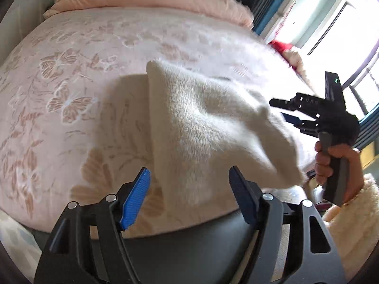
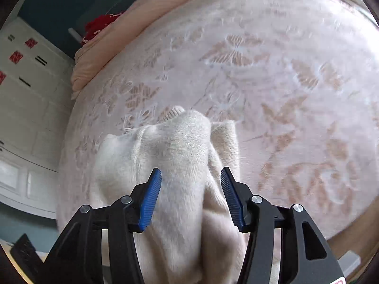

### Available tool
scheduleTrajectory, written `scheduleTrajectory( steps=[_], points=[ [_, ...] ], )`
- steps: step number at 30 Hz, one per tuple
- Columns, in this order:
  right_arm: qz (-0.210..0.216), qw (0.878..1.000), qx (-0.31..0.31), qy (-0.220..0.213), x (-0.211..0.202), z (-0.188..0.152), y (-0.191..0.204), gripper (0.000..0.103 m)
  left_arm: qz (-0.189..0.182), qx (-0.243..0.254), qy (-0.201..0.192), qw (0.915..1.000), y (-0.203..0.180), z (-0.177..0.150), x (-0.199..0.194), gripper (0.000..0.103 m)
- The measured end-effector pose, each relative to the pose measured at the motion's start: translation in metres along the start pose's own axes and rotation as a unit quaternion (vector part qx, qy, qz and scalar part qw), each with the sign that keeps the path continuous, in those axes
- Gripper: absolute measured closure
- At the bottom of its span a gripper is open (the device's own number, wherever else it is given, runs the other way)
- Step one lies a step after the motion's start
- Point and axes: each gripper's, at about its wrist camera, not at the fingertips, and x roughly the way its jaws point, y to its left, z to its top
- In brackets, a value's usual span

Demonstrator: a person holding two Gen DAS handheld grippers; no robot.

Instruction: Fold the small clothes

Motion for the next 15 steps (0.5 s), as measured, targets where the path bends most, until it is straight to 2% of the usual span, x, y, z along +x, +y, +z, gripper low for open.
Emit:
scheduleTrajectory(
  steps=[1, 2, 3, 5, 7, 8, 9, 11, 12, 14, 15],
  points=[
    [0.003, 1.0, -0.001, 0.014, 0.011, 0.002, 0.002, 0.056, 0.0, 0.002, 0.007, 1.0, -0.002, 0.001, 0.006, 0.043],
    [-0.005, 1.0, -0.02, 0.02, 0.017, 0.006, 0.011, 0.081, 0.008, 0.003, 0.019, 0.9998, -0.003, 0.002, 0.016, 0.045],
    [-0.008, 0.999, -0.045, 0.004, 0.01, 0.009, 0.024, 0.088, 0.023, 0.006, 0.029, 0.9993, -0.004, 0.003, 0.024, 0.046],
    [0.016, 0.994, -0.092, -0.05, -0.02, 0.014, 0.05, 0.089, 0.044, 0.014, 0.032, 0.9984, -0.006, 0.002, 0.03, 0.046],
    [0.025, 0.99, -0.116, -0.083, -0.036, 0.018, 0.062, 0.09, 0.054, 0.026, 0.039, 0.9975, -0.01, 0.0, 0.033, 0.044],
    [0.021, 0.989, -0.118, -0.083, -0.031, 0.02, 0.059, 0.089, 0.057, 0.03, 0.044, 0.997, -0.009, -0.001, 0.035, 0.043],
    [0.003, 0.991, -0.114, -0.063, -0.013, 0.023, 0.048, 0.086, 0.057, 0.03, 0.048, 0.9968, -0.008, -0.002, 0.036, 0.043],
    [-0.068, 0.992, -0.107, 0.013, 0.034, 0.026, 0.018, 0.083, 0.058, 0.021, 0.056, 0.9965, -0.005, -0.003, 0.041, 0.042],
    [-0.07, 0.992, -0.097, 0.028, 0.043, 0.024, 0.005, 0.084, 0.053, 0.016, 0.06, 0.9967, -0.005, -0.002, 0.043, 0.042],
    [-0.025, 0.997, -0.067, -0.014, 0.013, 0.02, 0.001, 0.083, 0.041, 0.006, 0.064, 0.9971, -0.004, -0.003, 0.043, 0.041],
    [-0.019, 0.997, -0.062, -0.036, -0.006, 0.016, 0.003, 0.079, 0.043, 0.007, 0.063, 0.9971, -0.004, -0.003, 0.041, 0.04]
  ],
)
